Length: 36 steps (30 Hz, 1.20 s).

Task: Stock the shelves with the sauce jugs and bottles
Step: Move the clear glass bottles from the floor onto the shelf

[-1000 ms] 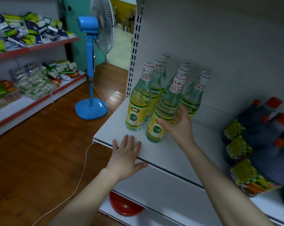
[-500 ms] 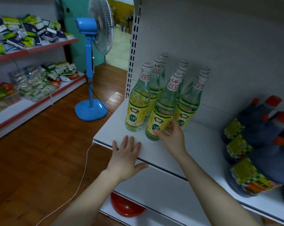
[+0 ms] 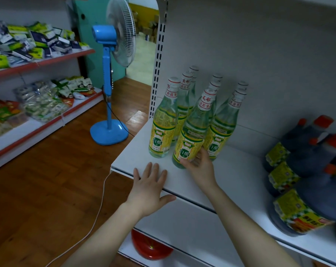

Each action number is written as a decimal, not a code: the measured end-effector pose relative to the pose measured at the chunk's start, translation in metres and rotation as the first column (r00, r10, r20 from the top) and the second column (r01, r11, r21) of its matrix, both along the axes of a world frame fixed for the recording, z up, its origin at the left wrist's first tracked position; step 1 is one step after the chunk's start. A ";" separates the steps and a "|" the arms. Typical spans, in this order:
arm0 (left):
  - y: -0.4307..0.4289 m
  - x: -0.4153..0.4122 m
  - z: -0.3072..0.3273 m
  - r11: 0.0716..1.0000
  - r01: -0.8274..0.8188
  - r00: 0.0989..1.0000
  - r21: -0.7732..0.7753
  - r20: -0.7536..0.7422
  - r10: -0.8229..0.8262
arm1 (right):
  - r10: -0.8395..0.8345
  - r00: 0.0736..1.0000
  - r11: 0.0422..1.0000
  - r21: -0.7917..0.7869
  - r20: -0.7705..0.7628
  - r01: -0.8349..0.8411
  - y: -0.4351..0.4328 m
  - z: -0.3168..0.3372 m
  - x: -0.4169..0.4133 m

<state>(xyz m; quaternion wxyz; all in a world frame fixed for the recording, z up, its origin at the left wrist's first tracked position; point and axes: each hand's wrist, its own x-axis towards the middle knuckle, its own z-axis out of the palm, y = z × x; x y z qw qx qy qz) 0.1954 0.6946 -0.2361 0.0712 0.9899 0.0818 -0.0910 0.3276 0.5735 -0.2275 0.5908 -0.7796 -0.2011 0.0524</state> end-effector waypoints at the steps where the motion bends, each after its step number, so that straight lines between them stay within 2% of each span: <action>1: 0.000 0.000 0.001 1.000 0.002 1.000 -0.004 -0.003 -0.002 | 0.004 1.000 1.000 0.004 0.002 -0.004 0.000 0.000 0.000; 16: 0.001 0.001 0.000 1.000 0.004 1.000 -0.015 0.005 -0.004 | 0.085 0.996 0.996 0.029 0.006 -0.085 -0.001 -0.005 0.003; 23: 0.000 -0.001 0.006 1.000 -0.011 0.999 -0.010 -0.039 0.011 | 0.074 0.997 0.997 0.032 0.011 -0.074 0.000 -0.007 0.002; 36: 0.001 -0.002 0.007 0.999 -0.007 1.000 -0.041 -0.009 0.007 | 0.045 0.999 0.998 0.037 0.003 -0.045 -0.001 -0.010 0.002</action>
